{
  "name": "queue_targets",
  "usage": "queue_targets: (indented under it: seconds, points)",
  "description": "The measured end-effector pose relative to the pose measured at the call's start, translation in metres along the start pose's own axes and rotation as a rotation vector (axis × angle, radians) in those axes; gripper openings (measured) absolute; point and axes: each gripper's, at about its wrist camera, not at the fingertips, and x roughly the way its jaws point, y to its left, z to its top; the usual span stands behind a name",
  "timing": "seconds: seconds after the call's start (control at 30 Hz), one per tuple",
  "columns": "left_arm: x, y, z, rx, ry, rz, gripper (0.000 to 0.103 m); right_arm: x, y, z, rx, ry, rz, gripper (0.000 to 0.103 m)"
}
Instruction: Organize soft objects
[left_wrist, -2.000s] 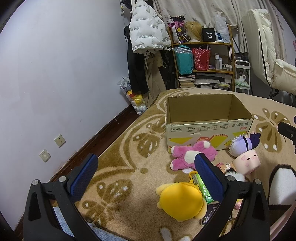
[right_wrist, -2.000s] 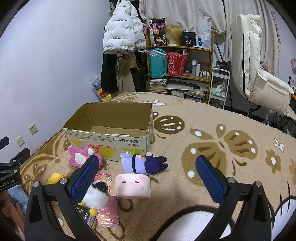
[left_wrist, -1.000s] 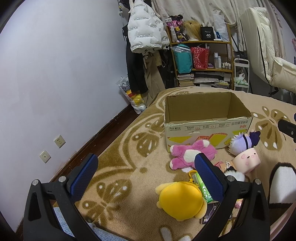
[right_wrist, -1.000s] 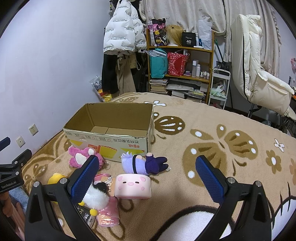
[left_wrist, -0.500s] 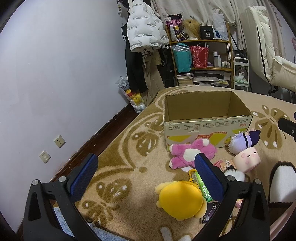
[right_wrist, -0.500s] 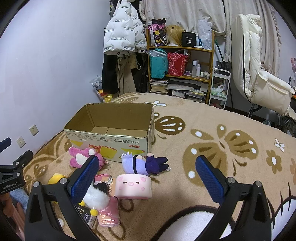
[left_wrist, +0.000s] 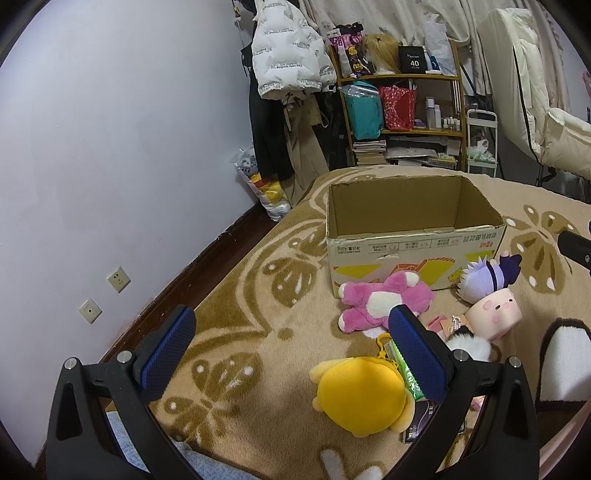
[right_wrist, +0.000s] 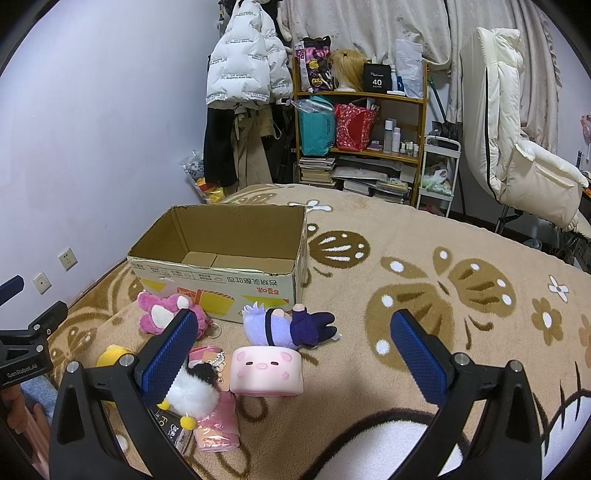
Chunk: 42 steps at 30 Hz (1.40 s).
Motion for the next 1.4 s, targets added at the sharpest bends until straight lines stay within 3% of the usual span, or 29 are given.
queue_targets:
  seconds: [0.23,0.53,0.73,1.4]
  points:
    - [0.005,-0.006,0.001,0.031,0.046,-0.006,0.103,0.005,0.002,0.0,-0.001,0.032,-0.008,0.103]
    - [0.032,-0.022,0.001,0.074,0.163,-0.059,0.103,0.041,-0.002,-0.003,0.015,0.169,0.01,0.103]
    - [0.055,-0.034,-0.001,0.085,0.231,-0.086,0.103,0.06,0.005,-0.002,-0.024,0.202,0.023,0.103]
    - [0.119,-0.041,-0.033,0.017,0.509,-0.164,0.103,0.13,0.011,-0.025,-0.086,0.366,0.04,0.103]
